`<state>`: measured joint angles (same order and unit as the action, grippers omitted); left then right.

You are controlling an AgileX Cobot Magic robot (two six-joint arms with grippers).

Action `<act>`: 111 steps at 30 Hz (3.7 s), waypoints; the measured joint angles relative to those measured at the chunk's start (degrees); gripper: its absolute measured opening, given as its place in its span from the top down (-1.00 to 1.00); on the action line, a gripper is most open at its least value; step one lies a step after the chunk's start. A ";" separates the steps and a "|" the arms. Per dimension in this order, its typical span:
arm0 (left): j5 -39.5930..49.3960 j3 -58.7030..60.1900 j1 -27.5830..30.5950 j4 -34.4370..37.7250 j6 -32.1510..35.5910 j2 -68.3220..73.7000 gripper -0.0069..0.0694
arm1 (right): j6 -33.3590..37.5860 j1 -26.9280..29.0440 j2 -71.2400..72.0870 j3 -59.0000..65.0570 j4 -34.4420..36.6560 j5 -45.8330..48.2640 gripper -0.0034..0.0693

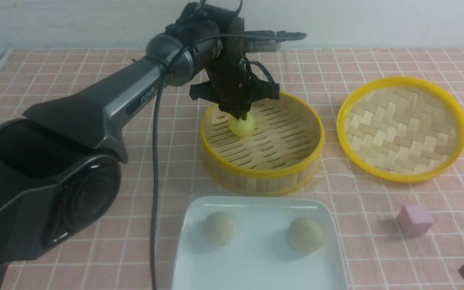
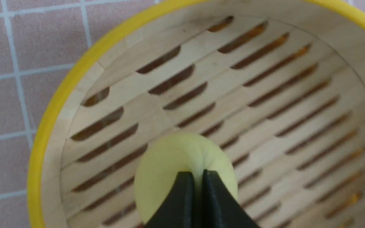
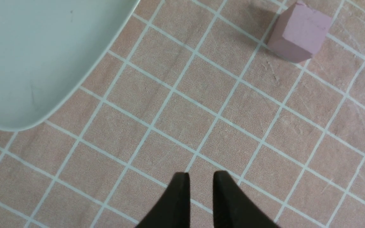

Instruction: Put the steamed buns into the plate on the pink tablecloth.

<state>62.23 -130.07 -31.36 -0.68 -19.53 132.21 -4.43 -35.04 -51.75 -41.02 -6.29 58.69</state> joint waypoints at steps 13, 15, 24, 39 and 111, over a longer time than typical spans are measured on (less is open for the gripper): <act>8.94 12.05 -1.06 9.09 11.16 -24.08 0.77 | 0.00 0.00 0.00 0.06 0.19 0.69 0.59; 8.94 16.44 -1.30 10.85 11.51 -25.76 0.77 | 0.00 0.00 0.00 0.06 0.31 0.84 0.59; -4.57 54.49 -13.38 14.64 14.09 -28.75 0.76 | -0.17 0.00 0.04 0.06 0.61 1.38 0.56; -17.04 60.40 -15.37 12.92 10.57 -26.95 0.40 | 0.20 0.00 7.76 -2.61 1.77 8.41 0.79; -12.56 66.99 -15.82 0.68 7.58 -58.83 0.82 | -0.42 27.70 52.31 41.69 2.96 -35.34 0.78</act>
<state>49.67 -63.08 -47.18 0.00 -11.95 73.38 -4.85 -7.34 0.56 0.67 -3.32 23.36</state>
